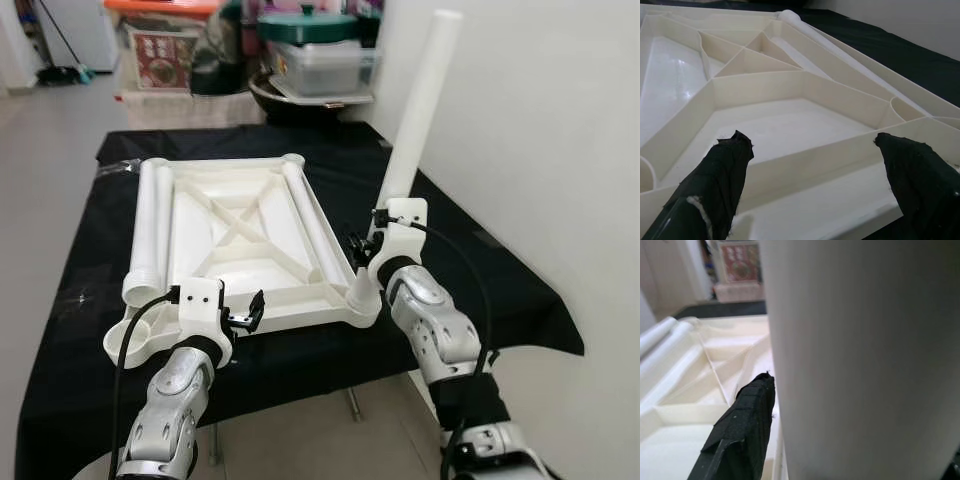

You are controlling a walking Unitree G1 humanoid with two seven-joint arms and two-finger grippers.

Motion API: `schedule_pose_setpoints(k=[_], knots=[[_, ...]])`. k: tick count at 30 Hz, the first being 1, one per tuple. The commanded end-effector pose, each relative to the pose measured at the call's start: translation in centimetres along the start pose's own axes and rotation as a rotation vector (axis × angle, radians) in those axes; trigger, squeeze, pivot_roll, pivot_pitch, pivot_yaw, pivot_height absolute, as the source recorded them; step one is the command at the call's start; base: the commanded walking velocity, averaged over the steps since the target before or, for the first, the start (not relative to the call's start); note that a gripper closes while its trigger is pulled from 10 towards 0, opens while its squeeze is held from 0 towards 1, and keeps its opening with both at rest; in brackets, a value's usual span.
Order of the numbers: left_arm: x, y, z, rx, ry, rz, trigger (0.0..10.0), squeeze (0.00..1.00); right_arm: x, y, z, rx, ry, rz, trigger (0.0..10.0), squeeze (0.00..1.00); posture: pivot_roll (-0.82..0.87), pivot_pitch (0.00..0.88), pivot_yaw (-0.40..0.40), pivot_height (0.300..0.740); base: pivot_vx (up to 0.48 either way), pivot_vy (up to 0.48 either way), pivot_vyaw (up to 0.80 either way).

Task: Building children table

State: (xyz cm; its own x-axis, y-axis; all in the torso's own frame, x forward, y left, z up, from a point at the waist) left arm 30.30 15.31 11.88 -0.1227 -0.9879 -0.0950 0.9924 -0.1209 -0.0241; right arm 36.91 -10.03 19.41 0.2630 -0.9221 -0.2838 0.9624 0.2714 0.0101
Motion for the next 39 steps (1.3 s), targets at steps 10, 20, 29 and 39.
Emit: schedule_pose_setpoints(k=[10,20,29,39], knots=[[0.1,0.0,-0.3,-0.010,0.001,-0.005,10.0,0.00,-6.6,-3.8,-0.7,-0.074,-0.092,0.711,7.3,0.00,0.10,0.000,-0.112,0.740,0.000,0.000,0.00],[0.2,0.0,-0.2,-0.007,0.000,-0.001,10.0,0.00,1.7,-0.1,-2.9,-0.139,-0.068,-0.083,0.0,0.00,0.09,0.000,-0.108,0.740,0.000,0.000,0.00],[0.2,0.0,-0.3,-0.011,-0.002,-0.005,10.0,0.00,3.4,-1.2,-2.8,-0.088,-0.084,-0.293,10.0,0.00,0.09,0.000,-0.101,0.740,0.000,0.000,0.00],[0.1,0.1,-0.3,-0.012,-0.001,-0.007,10.0,0.00,-1.5,-0.2,-0.5,0.026,0.017,0.024,10.0,0.00,0.09,0.000,-0.106,0.740,0.000,0.000,0.00]])
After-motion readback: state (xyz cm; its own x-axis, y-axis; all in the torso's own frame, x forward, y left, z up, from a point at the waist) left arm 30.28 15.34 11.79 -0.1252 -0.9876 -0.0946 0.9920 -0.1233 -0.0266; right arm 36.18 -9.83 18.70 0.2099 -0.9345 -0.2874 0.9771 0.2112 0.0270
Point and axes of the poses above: a point about 5 cm out from each wrist's last joint towards the gripper, its own y axis pointing out of the wrist towards the gripper, its own z axis along the axis of the wrist's last joint, x = y × z, the point moved 1 cm from there along y, pointing out of the wrist towards the gripper, and after that the axes turned 10 degrees about y, right-handed, at the moved point
